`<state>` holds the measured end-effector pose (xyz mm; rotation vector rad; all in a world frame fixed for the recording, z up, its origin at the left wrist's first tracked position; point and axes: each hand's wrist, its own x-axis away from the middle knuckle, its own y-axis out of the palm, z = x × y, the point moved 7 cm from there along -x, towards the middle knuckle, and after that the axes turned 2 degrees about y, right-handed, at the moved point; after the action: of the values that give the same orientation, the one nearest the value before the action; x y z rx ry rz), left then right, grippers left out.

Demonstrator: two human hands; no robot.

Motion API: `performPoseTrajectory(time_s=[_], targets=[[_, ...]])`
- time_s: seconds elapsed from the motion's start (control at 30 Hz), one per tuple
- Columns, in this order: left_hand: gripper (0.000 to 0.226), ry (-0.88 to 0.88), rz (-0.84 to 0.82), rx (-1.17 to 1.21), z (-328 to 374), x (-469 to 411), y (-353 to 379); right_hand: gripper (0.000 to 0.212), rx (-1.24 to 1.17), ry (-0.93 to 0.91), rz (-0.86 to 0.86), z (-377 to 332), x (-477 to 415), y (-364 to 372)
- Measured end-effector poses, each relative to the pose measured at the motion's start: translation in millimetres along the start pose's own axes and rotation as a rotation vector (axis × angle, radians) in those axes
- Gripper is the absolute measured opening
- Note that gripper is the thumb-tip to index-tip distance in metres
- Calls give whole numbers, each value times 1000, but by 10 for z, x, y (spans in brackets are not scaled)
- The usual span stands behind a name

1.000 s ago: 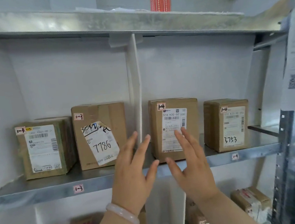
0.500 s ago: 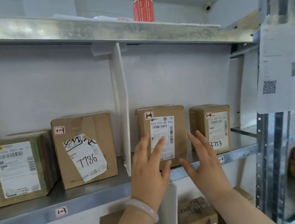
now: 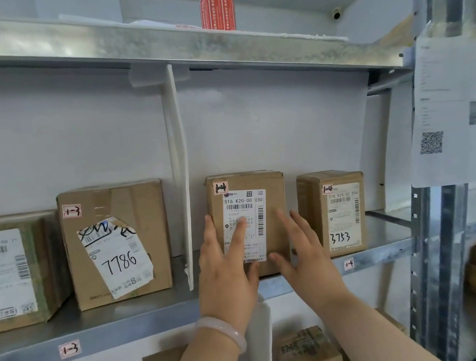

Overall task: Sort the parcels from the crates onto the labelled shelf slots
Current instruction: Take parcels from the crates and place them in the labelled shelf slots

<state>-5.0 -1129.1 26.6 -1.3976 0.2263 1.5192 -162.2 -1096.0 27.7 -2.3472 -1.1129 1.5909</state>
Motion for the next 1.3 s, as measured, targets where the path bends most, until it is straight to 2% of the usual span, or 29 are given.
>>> performPoseTrajectory(time_s=[0.33,0.6,0.67,0.73,0.8,0.87,1.0,1.1,1.3], targets=[[98,-125,23,-94,-117,-210,241,92,-30,-75,-163,317,-292,280],[97,-134,36,-141,-161,-219,312,96,-78,-134,-246,345,-306,323],[100,-149,86,-153,-136,-175,253,93,-60,-198,-178,271,-212,176],[103,-106,185,-197,-38,-109,174,81,-51,-298,-36,210,-99,-71],[94,14,263,-227,156,-44,161,66,-78,-415,122,233,18,-329],[80,124,274,-202,381,-10,244,54,-86,-476,251,359,81,-565],[69,119,186,-44,756,-91,541,50,-30,-353,351,847,-40,-880],[74,105,85,-11,989,-210,815,61,9,-230,252,1174,-162,-925],[94,47,-15,66,1122,-416,1211,68,-60,-178,65,1457,-267,-835]])
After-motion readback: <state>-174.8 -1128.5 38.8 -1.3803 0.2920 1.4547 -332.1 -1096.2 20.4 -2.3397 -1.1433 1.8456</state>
